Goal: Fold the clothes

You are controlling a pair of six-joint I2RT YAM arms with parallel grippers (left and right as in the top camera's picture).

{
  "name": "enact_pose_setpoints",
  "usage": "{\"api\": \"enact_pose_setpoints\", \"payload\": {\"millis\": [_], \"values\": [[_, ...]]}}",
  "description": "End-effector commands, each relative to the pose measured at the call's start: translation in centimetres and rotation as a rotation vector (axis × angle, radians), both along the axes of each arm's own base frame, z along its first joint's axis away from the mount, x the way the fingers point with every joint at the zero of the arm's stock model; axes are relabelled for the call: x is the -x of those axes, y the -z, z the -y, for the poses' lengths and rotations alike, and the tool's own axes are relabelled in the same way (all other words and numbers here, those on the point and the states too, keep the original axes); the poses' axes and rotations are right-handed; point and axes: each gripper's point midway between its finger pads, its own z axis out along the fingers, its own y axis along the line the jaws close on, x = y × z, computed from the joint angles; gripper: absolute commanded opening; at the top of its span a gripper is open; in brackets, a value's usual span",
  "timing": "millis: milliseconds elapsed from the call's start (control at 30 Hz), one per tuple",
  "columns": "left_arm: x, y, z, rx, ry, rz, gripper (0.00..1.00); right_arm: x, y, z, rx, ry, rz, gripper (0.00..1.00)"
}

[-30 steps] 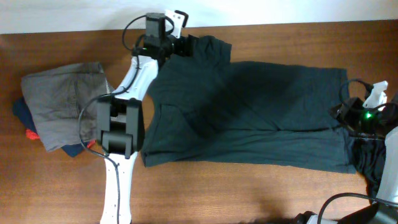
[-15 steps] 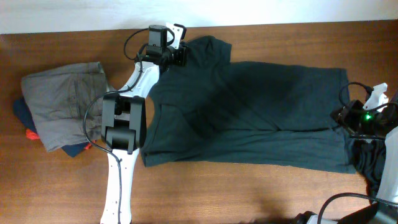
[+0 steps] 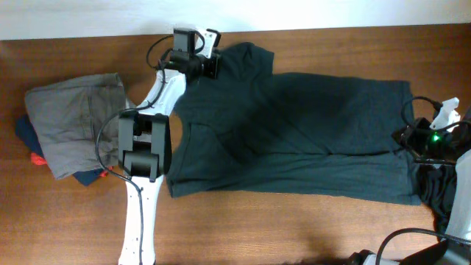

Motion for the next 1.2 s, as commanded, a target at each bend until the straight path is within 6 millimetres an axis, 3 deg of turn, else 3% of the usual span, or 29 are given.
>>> {"api": "enact_pose_setpoints", "payload": {"millis": [0,167,267,400,467,500,733,900,967,1033,1067,1167], "values": [[-0.6,-3.8,-1.1,0.040,0.015,0.002,0.00,-0.3,-0.5,0.1,0.025,-0.013,0.015,0.37],[0.5,-5.4,-1.7,0.022,0.008,-0.077,0.00,-0.5,-0.5,0.2,0.031,-0.014,0.023,0.37],[0.2,-5.5,-1.7,-0.016,0.022,-0.040,0.01,-0.6,-0.6,0.3,0.033,-0.013,0.028,0.37],[-0.8,-3.4,-1.6,-0.068,-0.016,-0.015,0.37,-0.6,-0.6,0.3,0.034,-0.013,0.029,0.38],[-1.3,-1.6,-0.8,-0.065,-0.005,0.002,0.63,-0.6,-0.5,0.3,0.033,-0.013,0.027,0.38],[-1.5,-1.2,-0.6,-0.064,-0.004,0.008,0.63,-0.6,-0.5,0.3,0.033,-0.013,0.027,0.38],[-2.8,1.8,-0.3,-0.055,-0.004,0.055,0.61,-0.2,-0.4,0.1,0.022,-0.013,0.010,0.37],[-3.3,2.2,-0.7,-0.076,-0.029,0.071,0.52,0.1,-0.2,-0.1,0.013,-0.014,-0.004,0.38],[-3.4,2.0,-0.7,-0.076,-0.031,0.080,0.41,0.1,-0.2,-0.1,0.012,-0.014,-0.005,0.37],[-3.4,2.1,-0.7,-0.073,-0.028,0.077,0.22,0.1,-0.2,-0.1,0.012,-0.014,-0.005,0.37],[-3.0,2.0,-0.6,-0.066,-0.019,0.060,0.03,0.0,-0.3,-0.1,0.015,-0.014,-0.001,0.37],[-2.1,1.7,-0.8,-0.062,-0.008,0.012,0.00,-0.3,-0.4,0.2,0.032,-0.022,0.013,0.37]]}}
